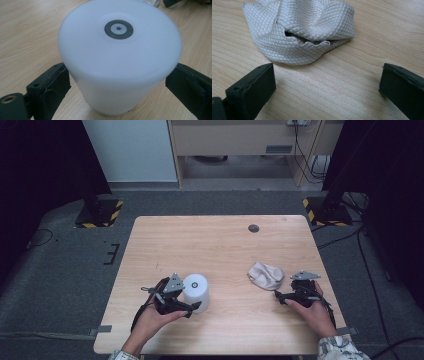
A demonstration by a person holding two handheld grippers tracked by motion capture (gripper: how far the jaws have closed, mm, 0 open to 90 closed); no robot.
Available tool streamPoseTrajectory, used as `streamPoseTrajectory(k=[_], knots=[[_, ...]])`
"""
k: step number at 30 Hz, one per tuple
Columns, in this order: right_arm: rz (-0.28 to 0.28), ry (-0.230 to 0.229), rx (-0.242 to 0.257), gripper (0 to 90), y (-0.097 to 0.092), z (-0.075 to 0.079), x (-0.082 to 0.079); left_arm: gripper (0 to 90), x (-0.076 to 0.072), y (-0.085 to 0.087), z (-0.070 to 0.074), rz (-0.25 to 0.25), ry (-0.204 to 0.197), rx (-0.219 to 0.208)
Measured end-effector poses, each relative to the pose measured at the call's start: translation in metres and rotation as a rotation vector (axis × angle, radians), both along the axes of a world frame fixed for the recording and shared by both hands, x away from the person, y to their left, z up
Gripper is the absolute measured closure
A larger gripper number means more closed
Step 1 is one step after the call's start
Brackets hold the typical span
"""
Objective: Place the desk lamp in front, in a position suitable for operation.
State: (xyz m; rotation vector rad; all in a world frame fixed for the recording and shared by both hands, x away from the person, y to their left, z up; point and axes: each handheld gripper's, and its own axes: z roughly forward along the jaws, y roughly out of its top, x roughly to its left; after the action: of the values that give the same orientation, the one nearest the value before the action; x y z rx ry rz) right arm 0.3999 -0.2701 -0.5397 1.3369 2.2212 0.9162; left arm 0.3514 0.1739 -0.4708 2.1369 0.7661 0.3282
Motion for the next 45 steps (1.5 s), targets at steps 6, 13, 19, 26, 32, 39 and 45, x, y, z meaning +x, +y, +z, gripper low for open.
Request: streamPoseTrajectory(k=[6,13,19,26,32,39,45], knots=[[-0.001,0.004,-0.006,1.3,0.000,0.001,0.000,8.0,0.005,-0.003,0.000,-0.003,0.005,-0.012],[0.036,-0.089,0.015,21.3,-0.007,0.022,-0.006,7.9,0.009,-0.010,-0.001,-0.025,0.010,-0.027],[0.133,-0.155,-0.003,34.6,0.016,0.035,0.001,7.7,0.015,-0.023,-0.002,-0.054,0.016,-0.036],[0.170,-0.096,0.004,33.8,0.032,0.028,0.023,7.5,0.019,-0.038,-0.003,-0.099,0.026,-0.047],[0.173,-0.039,-0.001,30.0,0.032,0.021,0.027,7.4,0.021,-0.050,-0.004,-0.129,0.031,-0.049],[0.169,0.003,-0.023,28.2,0.036,0.016,0.028,7.2,0.018,-0.060,-0.004,-0.166,0.040,-0.049],[0.159,0.011,-0.041,36.7,0.038,0.013,0.030,7.2,0.016,-0.069,-0.003,-0.193,0.046,-0.047]])
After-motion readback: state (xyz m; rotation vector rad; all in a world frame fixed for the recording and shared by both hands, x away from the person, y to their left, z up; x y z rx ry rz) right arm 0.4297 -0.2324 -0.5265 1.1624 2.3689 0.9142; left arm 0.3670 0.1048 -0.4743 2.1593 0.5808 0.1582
